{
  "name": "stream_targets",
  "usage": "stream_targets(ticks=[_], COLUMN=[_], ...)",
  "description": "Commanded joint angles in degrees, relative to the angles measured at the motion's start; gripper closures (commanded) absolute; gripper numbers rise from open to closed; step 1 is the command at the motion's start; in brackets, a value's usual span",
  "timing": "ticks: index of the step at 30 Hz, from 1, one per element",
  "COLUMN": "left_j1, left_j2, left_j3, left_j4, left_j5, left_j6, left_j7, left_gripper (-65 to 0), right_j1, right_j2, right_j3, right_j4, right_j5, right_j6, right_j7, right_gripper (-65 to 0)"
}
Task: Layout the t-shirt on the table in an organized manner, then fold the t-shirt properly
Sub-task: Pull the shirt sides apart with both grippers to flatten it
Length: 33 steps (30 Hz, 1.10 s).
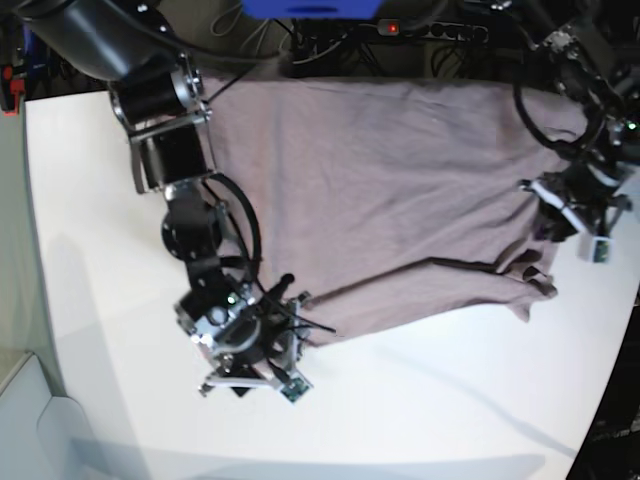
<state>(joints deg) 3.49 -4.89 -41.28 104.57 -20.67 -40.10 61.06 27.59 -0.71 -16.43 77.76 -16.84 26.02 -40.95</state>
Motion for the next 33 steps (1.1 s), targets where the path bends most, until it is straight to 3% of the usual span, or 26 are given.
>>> stream_targets(ticks=[1, 4, 8, 12, 20, 26, 30, 33], left_j1=[-1.2, -2.0, -2.4, -2.2, -2.7, -4.4, -4.5, -4.6], left_j2=[0.5, 3.1, 3.0, -2.7, -10.6, -12.4, -12.7, -15.0], left_j3=[1.6, 5.7, 7.2, 7.1, 2.0, 1.8, 1.8, 1.8], left_j4=[-1.1, -8.6, -21.5, -29.8, -31.2, -31.8, -31.5, -32.0], left_j5=[0.8, 8.2, 16.9, 18.5, 13.9, 14.1, 14.2, 14.0], left_j6=[0.1, 0.1, 0.1, 0.1, 0.1, 0.1, 0.1, 0.1], left_j7=[-1.1, -6.5, -16.1, -20.9, -21.2, -21.2, -21.2, -21.5], left_gripper=[-15.2, -15.2, -15.2, -15.2, -15.2, -15.2, -15.2, -15.2], right_j1=[1.1, -1.7, -4.1, -6.4, -9.8, -9.6, -9.4, -9.5], right_j2=[-0.2, 2.6, 5.9, 8.6, 8.4, 5.8, 4.5, 4.3], right_j3=[0.3, 0.6, 0.7, 2.5, 5.1, 5.3, 5.4, 5.3], right_j4=[3.1, 7.7, 8.3, 8.2, 8.1, 6.7, 3.6, 2.8], right_j5=[0.2, 0.2, 0.2, 0.2, 0.5, 0.4, 0.4, 0.4], right_j6=[-0.6, -0.6, -0.6, -0.6, -0.4, 8.9, 8.9, 8.9], right_j7=[0.3, -5.7, -8.3, -8.0, -7.8, -7.8, -7.7, -6.7], right_gripper=[-33.1, -33.2, -33.2, -33.3, -33.3, -33.3, -33.3, -33.3])
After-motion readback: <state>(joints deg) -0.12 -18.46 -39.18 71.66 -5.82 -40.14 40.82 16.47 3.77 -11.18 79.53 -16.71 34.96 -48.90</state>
